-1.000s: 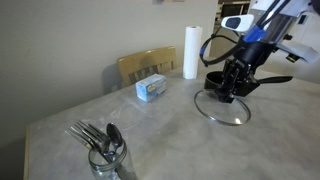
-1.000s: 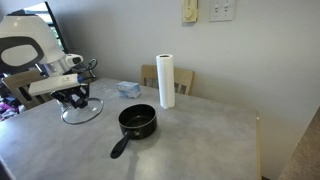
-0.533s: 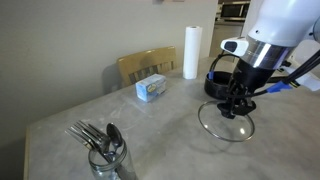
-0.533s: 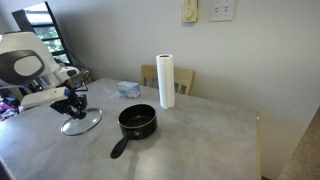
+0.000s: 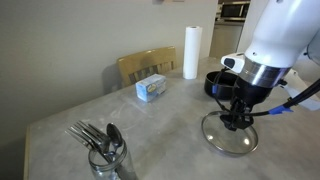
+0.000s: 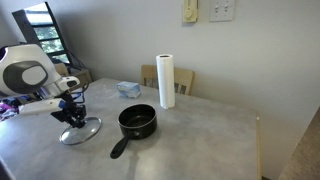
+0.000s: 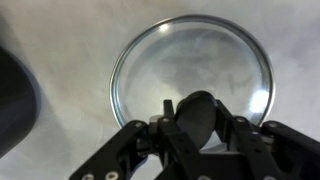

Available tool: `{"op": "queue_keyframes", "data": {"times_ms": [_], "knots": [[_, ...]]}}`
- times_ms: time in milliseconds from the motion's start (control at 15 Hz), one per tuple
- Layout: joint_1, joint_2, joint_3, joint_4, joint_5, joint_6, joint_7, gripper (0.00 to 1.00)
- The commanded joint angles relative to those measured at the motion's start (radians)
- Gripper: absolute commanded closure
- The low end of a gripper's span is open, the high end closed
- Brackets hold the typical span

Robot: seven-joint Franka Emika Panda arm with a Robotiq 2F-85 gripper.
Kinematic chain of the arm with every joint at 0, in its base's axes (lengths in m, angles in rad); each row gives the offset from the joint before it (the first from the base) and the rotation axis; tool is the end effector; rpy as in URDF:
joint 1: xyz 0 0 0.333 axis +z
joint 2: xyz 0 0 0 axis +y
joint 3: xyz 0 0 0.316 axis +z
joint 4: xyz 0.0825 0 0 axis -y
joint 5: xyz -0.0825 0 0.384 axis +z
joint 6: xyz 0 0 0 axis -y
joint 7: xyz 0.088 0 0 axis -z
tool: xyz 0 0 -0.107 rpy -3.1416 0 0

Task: Take the lid off the pot

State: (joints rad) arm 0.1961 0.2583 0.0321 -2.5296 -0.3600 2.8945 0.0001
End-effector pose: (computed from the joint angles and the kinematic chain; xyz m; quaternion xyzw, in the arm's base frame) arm 0.4493 0.1265 0.1877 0.9570 0.2810 0.0584 0.0426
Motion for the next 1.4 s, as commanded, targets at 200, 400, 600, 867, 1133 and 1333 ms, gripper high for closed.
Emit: {"op": "queue_keyframes", "data": {"times_ms": [200,400,600,867,1133,1333], "knots": [[-0.035,0.045,0.052,0.018,0.135,0.026,-0.043,0.84],[-0.014,0.037,0.025,0.015,0.111,0.049,-0.031,0.33],[-0.004,0.015,-0.001,0.009,0.073,0.073,-0.033,0.15],[-0.062,-0.075,0.050,-0.006,0.097,0.007,-0.163,0.00],[-0.213,-0.204,0.252,-0.012,0.317,-0.123,-0.476,0.00],[-0.255,-0.286,0.313,0.037,0.424,-0.307,-0.715,0.00]]}}
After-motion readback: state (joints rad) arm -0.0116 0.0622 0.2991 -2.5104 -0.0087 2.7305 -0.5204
